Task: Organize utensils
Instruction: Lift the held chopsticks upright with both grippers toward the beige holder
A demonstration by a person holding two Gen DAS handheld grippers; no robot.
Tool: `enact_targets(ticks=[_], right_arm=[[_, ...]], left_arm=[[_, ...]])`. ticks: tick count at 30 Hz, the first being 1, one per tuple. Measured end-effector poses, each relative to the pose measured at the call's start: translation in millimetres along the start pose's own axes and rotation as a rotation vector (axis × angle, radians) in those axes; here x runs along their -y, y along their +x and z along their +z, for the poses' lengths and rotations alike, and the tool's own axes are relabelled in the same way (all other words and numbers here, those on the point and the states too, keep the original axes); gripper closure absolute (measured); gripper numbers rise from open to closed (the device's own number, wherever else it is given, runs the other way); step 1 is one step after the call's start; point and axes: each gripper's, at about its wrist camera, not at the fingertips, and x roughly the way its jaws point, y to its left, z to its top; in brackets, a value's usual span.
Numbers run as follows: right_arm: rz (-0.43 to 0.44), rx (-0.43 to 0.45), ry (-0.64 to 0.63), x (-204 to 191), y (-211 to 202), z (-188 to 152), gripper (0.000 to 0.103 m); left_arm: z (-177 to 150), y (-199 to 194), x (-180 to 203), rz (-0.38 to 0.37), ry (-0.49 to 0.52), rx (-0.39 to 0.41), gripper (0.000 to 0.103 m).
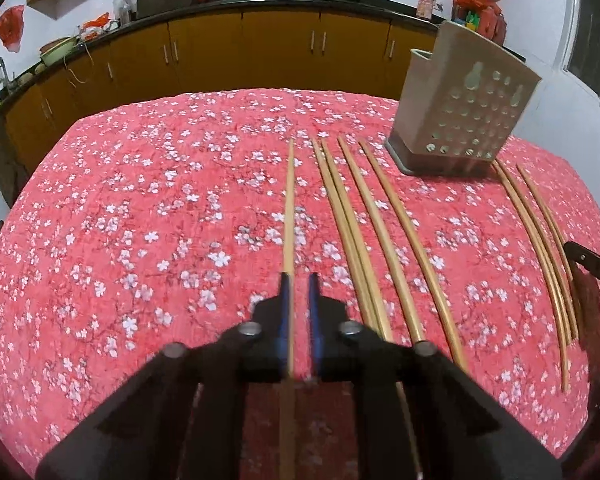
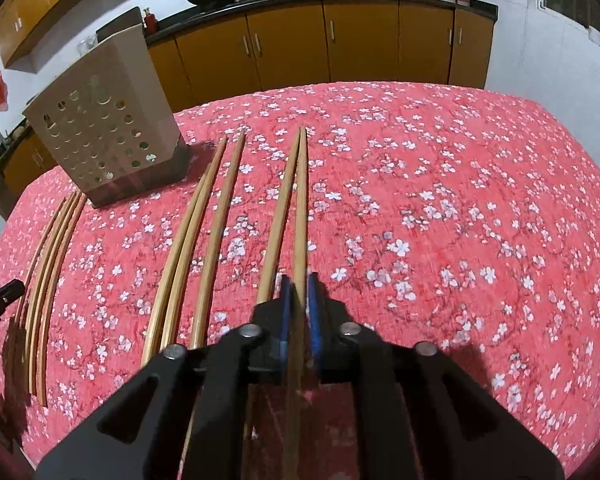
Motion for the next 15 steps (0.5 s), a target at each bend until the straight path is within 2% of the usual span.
enact_targets(ticks=[1, 7, 11, 12, 13, 14, 15], right_arm=[[-0.003, 0.002, -0.001, -0.4, 2.1, 3.6, 0.095], [-0.005, 0.03, 0.016, 0.7, 7.7, 18.2, 0.096], [0.027, 0.028, 0.012, -1.7, -3.5, 13.2, 0.095], [0.029, 0.022, 0.01, -2.2, -4.9, 11.0, 0.094], [0.03, 0.018, 0.01, -2.5, -5.9, 8.7, 0.093], [0.03, 0.013, 0.013, -2.7, -7.1, 6.8, 0.088], [0.03, 0.01, 0.018, -2.9, -8.4, 4.9, 0.083]], left_arm=[[3.7, 3.5, -0.3, 0.006, -0.002, 0.002, 0.101], [25.5, 20.9, -4.9, 0.01, -0.037, 0.017, 0.101], [20.8, 4.9, -8.6, -0.019, -0.038, 0.03, 0.098], [17.3, -0.4, -9.2, -0.021, -0.027, 0.032, 0.096], [14.4, -3.6, -10.0, -0.021, -0.022, 0.03, 0.087], [10.1, -7.7, -11.2, -0.021, -0.019, 0.031, 0.078], [6.4, -11.2, -11.7, -0.023, -0.019, 0.031, 0.075]])
